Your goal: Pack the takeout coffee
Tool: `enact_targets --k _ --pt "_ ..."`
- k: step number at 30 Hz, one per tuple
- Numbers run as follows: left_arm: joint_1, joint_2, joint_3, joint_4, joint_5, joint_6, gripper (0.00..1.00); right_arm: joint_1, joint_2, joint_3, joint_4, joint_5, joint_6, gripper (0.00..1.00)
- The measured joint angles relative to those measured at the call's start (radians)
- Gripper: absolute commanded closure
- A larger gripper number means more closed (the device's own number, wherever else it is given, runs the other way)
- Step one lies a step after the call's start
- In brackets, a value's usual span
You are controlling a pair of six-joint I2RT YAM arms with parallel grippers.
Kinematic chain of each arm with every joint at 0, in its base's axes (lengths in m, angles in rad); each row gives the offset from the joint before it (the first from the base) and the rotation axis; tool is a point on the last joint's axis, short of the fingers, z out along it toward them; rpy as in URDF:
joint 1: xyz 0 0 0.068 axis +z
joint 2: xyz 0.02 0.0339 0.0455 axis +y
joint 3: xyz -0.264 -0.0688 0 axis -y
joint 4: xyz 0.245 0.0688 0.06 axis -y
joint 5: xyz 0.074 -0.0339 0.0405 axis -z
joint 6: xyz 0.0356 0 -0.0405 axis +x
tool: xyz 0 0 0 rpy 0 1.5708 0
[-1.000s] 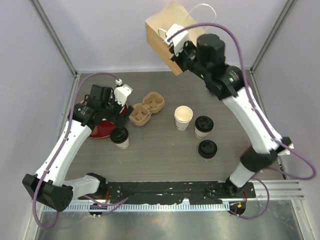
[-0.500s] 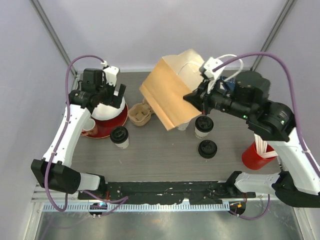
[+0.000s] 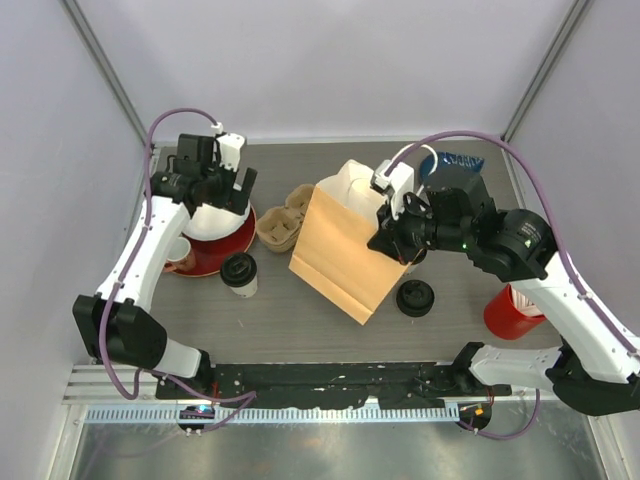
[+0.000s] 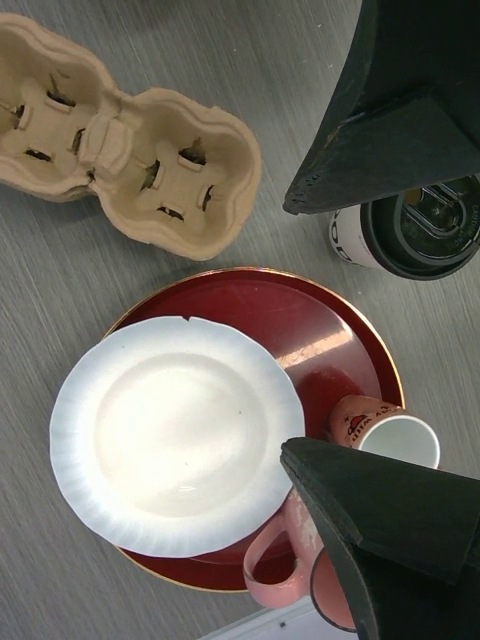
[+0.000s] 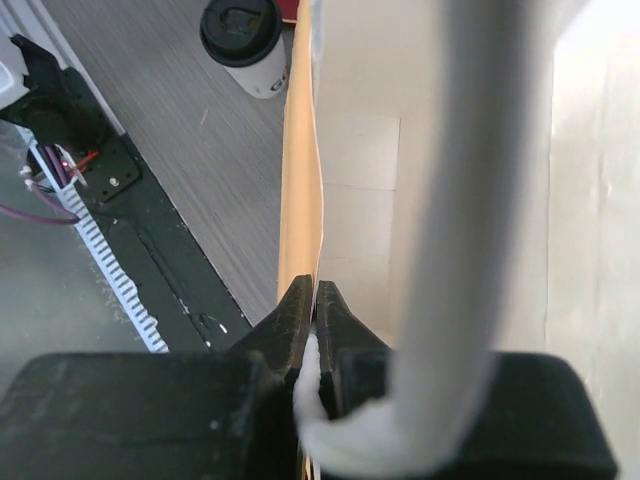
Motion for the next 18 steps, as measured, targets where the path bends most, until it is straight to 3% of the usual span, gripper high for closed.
enact_targets --k 11,18 --pt "-0.026 0.089 0.052 -0.009 0.043 0.01 0.19 0.12 -0.014 -0.26 0.026 0.074 0.056 0.99" --pt "-0.042 0.15 0.07 -0.024 0.1 0.026 0.2 0.28 -0.059 -0.394 0.116 0.063 -0.023 0.99"
